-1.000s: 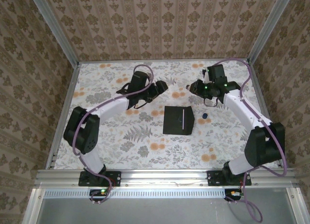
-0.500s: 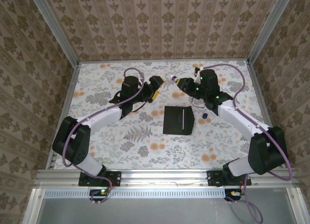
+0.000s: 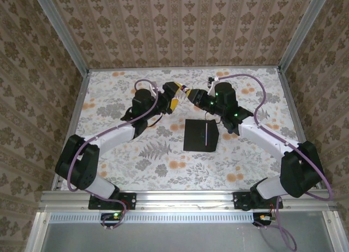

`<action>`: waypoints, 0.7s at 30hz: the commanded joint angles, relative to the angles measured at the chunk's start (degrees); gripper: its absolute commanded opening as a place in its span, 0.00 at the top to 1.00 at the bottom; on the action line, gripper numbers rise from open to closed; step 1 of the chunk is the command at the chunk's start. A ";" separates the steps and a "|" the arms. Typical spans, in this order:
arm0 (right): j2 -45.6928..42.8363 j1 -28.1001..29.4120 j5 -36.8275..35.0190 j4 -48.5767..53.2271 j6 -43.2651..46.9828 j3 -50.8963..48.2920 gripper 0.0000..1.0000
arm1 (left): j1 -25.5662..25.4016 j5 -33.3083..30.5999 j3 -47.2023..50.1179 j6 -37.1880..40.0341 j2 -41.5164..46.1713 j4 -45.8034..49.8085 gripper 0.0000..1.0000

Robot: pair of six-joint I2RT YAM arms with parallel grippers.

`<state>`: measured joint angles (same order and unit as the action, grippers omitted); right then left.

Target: Place the letter into the envelope and seal it

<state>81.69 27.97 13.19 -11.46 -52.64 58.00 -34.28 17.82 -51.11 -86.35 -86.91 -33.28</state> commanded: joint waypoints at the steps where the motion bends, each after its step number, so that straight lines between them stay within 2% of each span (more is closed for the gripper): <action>1: -1.46 1.31 -2.95 -4.12 -0.79 -0.13 0.83 | 0.37 -1.21 1.18 -2.65 1.84 -4.35 0.11; 7: 0.07 2.68 -3.13 -5.14 -1.06 0.80 0.83 | 0.18 -1.68 2.28 -4.19 1.75 -5.94 0.13; 21: 2.46 4.97 -3.70 -6.86 -1.89 1.25 0.83 | -0.12 -2.53 2.99 -7.12 0.96 -10.23 0.27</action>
<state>83.29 32.34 11.73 -15.25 -54.06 58.00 -34.30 16.19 -48.71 -92.18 -86.87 -40.12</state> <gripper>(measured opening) 0.250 0.739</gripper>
